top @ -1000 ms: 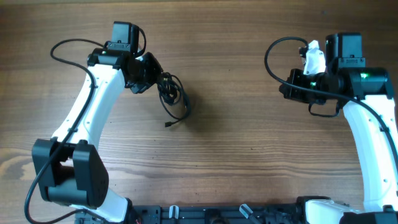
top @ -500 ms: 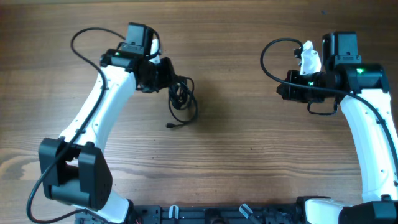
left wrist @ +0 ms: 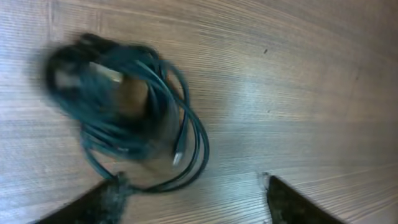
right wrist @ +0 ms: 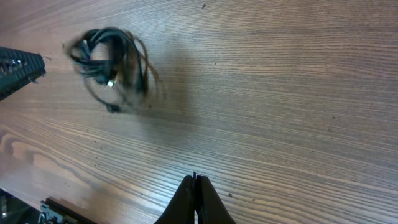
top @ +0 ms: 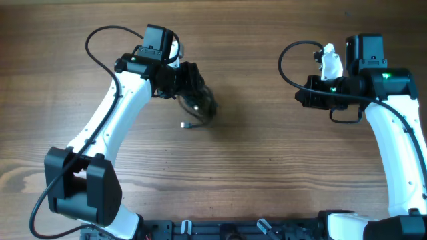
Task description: Untangle cables
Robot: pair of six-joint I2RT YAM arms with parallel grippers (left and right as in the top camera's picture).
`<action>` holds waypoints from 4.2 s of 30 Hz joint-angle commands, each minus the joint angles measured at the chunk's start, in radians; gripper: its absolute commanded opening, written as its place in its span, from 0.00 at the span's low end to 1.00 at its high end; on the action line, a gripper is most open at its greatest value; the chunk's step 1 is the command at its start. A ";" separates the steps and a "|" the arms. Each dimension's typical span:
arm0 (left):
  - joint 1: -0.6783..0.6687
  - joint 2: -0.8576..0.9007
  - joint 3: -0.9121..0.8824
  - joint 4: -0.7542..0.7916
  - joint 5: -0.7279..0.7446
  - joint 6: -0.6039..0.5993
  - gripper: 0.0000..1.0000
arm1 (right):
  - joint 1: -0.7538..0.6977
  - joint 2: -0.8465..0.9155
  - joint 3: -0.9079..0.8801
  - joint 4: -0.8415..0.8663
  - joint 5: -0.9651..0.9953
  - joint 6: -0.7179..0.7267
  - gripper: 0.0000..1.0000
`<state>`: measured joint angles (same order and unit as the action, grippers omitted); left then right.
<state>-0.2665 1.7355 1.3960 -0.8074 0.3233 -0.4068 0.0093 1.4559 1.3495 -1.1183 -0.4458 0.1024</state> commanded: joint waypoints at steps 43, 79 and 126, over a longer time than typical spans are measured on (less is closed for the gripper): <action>-0.029 0.009 0.011 -0.035 -0.029 -0.020 0.88 | -0.002 0.013 -0.003 -0.016 0.033 0.029 0.04; -0.035 0.204 0.010 0.150 -0.320 -0.133 0.55 | -0.002 0.044 -0.003 0.079 0.073 0.080 0.68; 0.079 0.296 0.008 0.079 -0.051 0.421 0.37 | -0.002 0.044 -0.003 0.100 0.072 0.081 0.74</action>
<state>-0.1848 2.0068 1.3960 -0.7330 0.2825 0.0326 0.0093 1.4883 1.3487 -1.0161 -0.3836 0.1822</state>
